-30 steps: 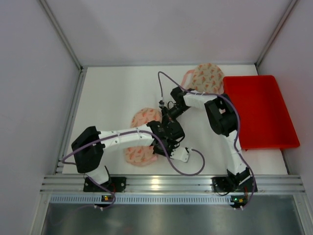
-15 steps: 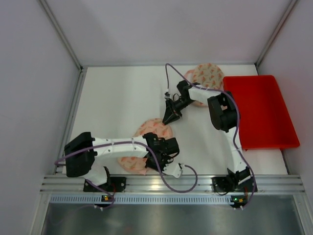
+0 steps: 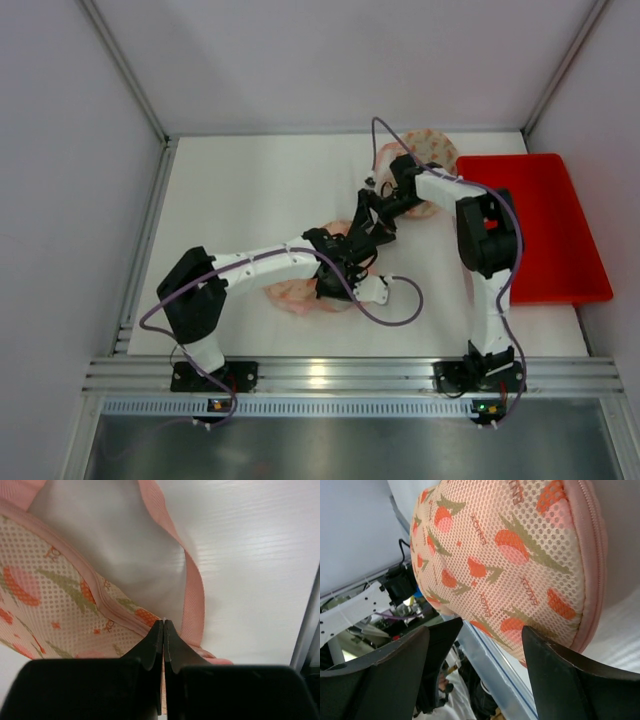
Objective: Place the bra in the laundry bag and zip it closed
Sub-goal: Zip the zipper on the laundry bag.
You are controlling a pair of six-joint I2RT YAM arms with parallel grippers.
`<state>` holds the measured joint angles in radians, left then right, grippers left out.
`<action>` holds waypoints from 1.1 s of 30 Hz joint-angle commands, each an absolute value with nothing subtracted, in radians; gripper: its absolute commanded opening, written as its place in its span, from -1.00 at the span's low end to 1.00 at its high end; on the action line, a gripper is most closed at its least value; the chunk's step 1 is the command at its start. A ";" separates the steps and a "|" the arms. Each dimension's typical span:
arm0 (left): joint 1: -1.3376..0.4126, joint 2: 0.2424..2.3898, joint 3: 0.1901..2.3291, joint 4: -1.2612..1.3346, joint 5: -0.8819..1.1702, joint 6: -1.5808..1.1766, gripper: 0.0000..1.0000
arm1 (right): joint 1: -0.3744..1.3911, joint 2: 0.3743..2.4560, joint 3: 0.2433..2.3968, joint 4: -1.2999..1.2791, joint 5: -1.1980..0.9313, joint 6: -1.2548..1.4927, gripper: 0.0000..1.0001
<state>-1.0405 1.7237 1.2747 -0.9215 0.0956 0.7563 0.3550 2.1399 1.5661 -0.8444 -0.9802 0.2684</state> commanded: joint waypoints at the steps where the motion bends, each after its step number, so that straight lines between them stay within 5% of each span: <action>1: -1.012 1.738 1.339 -0.888 0.074 0.788 -1.00 | 0.305 2.091 1.578 -0.808 -0.922 0.319 0.52; 14: -0.989 1.717 1.286 -0.888 0.118 0.732 -1.00 | 0.146 2.100 1.614 -0.887 -0.916 0.264 0.55; 19: -0.996 1.681 1.220 -0.890 0.126 0.687 -1.00 | 0.156 2.091 1.620 -0.879 -0.953 0.259 0.41; 33: -0.996 1.749 1.305 -0.887 0.163 0.583 -1.00 | 0.183 1.836 1.143 -0.724 -0.787 0.327 0.47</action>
